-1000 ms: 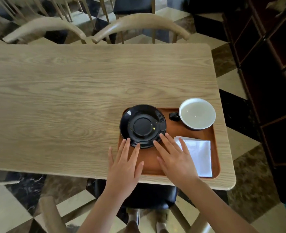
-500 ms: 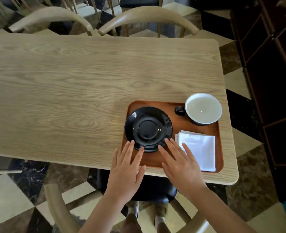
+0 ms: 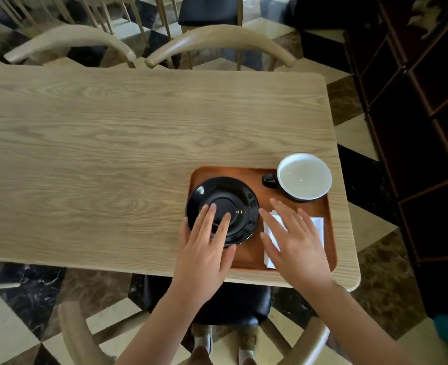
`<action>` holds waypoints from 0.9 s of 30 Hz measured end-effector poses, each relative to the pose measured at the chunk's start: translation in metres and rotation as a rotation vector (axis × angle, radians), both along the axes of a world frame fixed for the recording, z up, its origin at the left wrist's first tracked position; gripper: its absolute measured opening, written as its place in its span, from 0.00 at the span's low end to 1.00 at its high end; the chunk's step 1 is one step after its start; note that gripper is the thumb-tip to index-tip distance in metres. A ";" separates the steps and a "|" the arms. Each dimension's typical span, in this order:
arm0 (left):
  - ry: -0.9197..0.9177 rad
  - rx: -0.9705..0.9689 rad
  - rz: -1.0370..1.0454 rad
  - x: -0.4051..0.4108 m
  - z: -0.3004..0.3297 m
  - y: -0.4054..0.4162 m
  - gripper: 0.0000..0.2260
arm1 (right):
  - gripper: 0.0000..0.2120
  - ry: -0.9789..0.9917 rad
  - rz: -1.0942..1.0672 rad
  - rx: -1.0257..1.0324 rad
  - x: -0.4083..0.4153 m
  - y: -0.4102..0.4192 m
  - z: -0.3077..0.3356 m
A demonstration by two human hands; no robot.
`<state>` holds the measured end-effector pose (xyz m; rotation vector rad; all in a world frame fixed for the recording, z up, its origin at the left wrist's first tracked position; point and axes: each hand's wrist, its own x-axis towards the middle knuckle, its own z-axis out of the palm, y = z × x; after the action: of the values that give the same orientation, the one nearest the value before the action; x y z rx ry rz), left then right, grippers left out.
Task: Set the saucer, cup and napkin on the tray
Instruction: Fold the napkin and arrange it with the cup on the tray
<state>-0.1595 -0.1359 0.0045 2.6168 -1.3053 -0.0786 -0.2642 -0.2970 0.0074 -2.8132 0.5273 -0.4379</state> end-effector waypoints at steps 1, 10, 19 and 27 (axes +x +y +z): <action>-0.012 -0.031 -0.022 0.005 0.005 -0.016 0.23 | 0.18 -0.018 -0.055 -0.006 0.001 -0.016 0.006; -0.036 -0.016 -0.273 0.024 -0.003 -0.135 0.22 | 0.25 0.148 -0.182 0.226 -0.008 -0.105 0.009; -0.006 -0.142 -0.243 0.031 -0.013 -0.140 0.14 | 0.21 0.049 -0.165 0.159 -0.009 -0.104 -0.008; 0.034 -0.166 -0.216 0.029 -0.013 -0.128 0.14 | 0.21 0.035 -0.115 0.159 -0.008 -0.097 -0.012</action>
<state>-0.1304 -0.2640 -0.0081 2.3211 -1.5091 -0.0457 -0.2719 -0.3945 -0.0042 -2.6516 0.7017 -0.3523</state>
